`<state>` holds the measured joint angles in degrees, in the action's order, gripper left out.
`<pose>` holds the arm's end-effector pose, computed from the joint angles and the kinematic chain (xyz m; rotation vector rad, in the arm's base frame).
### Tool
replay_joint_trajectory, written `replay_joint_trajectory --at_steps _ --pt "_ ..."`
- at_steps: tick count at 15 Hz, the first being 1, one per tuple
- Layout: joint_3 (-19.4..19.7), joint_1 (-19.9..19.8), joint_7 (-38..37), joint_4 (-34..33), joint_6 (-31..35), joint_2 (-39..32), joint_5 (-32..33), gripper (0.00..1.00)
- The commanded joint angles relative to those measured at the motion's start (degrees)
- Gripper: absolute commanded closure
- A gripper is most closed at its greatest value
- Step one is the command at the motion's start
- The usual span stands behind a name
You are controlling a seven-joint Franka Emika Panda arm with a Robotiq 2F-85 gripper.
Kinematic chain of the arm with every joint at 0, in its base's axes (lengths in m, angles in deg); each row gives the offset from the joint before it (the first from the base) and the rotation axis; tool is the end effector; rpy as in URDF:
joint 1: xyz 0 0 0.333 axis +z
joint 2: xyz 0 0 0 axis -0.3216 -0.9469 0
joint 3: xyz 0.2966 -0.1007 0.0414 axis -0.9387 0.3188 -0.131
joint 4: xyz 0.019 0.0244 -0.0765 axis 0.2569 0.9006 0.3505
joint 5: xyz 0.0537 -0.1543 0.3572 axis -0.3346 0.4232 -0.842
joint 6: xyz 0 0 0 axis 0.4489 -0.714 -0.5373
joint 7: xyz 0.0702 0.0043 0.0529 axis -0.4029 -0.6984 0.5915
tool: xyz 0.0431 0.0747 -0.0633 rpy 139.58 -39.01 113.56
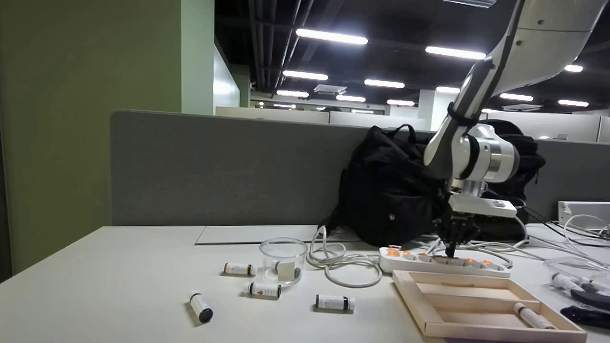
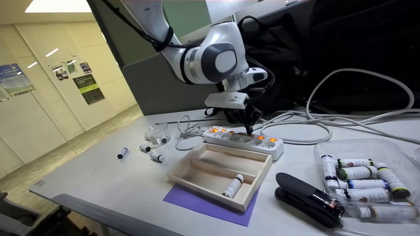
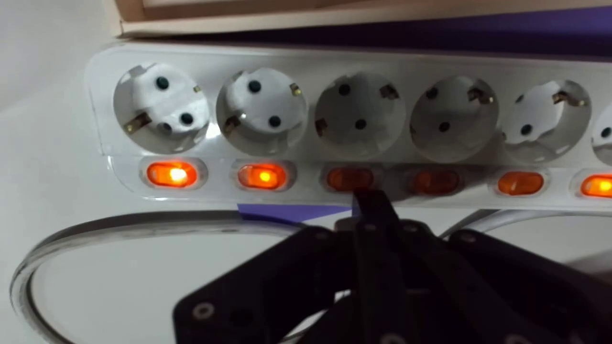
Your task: Turn on the third switch from the right side of the adapter
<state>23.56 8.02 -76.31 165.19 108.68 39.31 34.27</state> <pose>0.6055 -0.1528 0.1069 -3.0751 0.4772 -0.1512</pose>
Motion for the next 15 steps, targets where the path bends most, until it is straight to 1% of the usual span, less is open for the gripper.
replay_joint_trajectory --at_steps 1,3,7,12,15 --pt "1.19 0.79 -3.09 -2.42 -2.99 -1.54 1.35 1.00" --pt "1.46 0.92 -3.73 -2.28 -3.82 -1.59 1.22 1.00" --pt "2.07 0.67 -5.07 -1.38 -4.81 0.63 0.78 1.00" --pt "5.12 1.95 -7.93 -0.78 -10.95 3.37 2.12 1.00" --pt "4.87 1.54 -8.02 -1.50 -13.27 3.22 2.06 1.00"
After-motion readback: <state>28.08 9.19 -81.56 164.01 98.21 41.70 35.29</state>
